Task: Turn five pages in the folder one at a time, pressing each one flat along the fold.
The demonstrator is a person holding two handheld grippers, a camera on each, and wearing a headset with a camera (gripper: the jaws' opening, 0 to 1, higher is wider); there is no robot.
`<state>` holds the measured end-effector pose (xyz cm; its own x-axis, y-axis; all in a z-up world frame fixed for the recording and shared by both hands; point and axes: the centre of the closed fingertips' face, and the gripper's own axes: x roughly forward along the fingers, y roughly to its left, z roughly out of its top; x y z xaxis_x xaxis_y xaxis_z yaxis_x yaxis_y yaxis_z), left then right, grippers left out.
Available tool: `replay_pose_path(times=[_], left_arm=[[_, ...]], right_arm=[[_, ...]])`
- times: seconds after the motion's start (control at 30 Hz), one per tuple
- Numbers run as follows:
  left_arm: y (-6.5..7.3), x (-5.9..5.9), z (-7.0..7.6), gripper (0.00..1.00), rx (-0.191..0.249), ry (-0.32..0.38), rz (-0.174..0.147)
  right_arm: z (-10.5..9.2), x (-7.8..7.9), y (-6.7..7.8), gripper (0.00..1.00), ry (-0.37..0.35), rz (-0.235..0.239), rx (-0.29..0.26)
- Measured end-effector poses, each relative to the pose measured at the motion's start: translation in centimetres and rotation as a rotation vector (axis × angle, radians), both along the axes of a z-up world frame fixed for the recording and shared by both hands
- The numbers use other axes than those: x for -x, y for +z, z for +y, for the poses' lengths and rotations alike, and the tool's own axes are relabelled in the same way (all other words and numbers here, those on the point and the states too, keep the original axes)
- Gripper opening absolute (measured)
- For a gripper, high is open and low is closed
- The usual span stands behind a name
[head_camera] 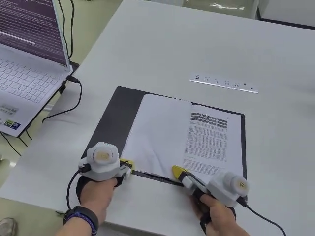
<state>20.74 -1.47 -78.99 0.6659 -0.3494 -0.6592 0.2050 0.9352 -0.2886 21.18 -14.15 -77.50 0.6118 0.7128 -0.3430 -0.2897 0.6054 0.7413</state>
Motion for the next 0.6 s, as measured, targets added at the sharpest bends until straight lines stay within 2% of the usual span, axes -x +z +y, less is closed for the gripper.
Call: replay_pose_path(times=[0.07,0.17,0.23,0.33,0.4,0.43,0.6], left_arm=[[0.1,0.2,-0.1,0.00,-0.010,-0.018,0.007],[0.7,0.5,-0.4,0.02,-0.018,-0.045,-0.002],[1.2,0.8,-0.5,0.02,-0.037,-0.067,-0.008],[1.9,1.0,-0.8,0.04,-0.037,-0.081,-0.013],[2.8,1.1,-1.2,0.07,-0.042,-0.102,-0.035],[3.1,1.0,-1.3,0.08,-0.044,-0.110,-0.041],[5.5,0.6,-1.7,0.17,-0.064,-0.152,-0.095]], right_arm=[[-0.4,0.2,0.2,0.00,-0.007,-0.013,0.016],[-0.9,0.4,0.9,0.01,-0.016,-0.043,0.028],[-1.6,0.5,1.0,0.05,-0.012,-0.057,0.058],[-2.5,0.8,1.3,0.14,0.027,-0.077,0.125],[-3.1,0.8,1.9,0.21,0.038,-0.092,0.153],[-3.6,0.7,2.6,0.24,0.039,-0.121,0.167],[-5.5,0.5,4.8,0.32,0.038,-0.194,0.218]])
